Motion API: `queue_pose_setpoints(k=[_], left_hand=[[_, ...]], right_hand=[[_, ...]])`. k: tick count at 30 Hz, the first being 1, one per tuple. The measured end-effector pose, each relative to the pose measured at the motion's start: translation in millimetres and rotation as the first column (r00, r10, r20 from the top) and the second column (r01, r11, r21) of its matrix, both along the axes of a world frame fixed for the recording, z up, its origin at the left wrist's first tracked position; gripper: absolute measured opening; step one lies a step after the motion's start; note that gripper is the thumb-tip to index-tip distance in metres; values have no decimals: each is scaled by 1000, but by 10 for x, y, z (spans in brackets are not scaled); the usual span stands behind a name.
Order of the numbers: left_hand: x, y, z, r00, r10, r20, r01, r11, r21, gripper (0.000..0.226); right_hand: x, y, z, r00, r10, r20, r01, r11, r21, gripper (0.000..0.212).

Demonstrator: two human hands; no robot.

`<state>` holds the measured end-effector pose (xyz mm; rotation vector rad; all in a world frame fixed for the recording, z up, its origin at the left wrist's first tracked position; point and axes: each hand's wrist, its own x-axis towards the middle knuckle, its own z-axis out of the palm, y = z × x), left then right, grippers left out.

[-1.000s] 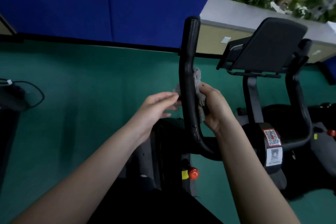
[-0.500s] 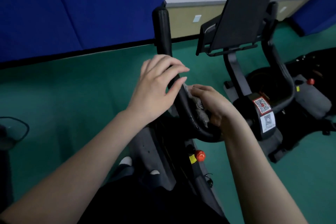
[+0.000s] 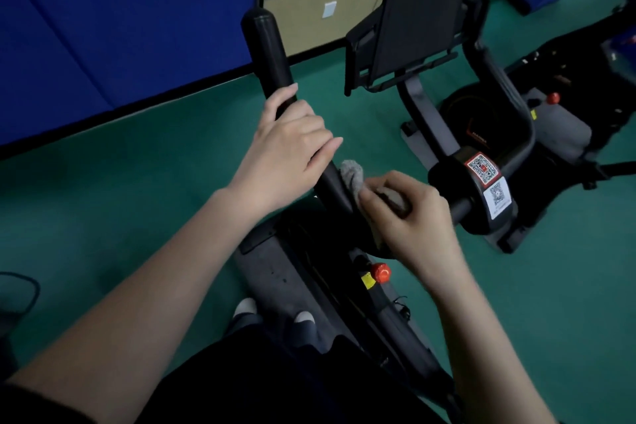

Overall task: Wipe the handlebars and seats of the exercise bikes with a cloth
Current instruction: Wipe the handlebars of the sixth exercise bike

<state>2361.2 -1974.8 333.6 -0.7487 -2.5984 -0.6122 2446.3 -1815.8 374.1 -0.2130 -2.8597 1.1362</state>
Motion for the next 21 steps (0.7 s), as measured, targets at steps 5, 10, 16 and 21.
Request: queue_pose_setpoints(k=[5,10,16,21], left_hand=[[-20,-4,-48,1000,-9,-19,9,1000,15,39],[-31,10,-82,999,-10,-53,13,998,55,39],[-41,16,-118,996,-7,-87,11,999,50,39],[-35,29,-115,997,1,-81,4,999,53,39]], right_hand=[[188,-257,-204,953,-96,-287,125,988,85,8],[405,-182,-289,908,-215,-359,278,951,133,14],[380,-446,-427,848,-202,-491,288,952,105,13],[624,-209,-511,858,-125,-499,248,950,188,20]])
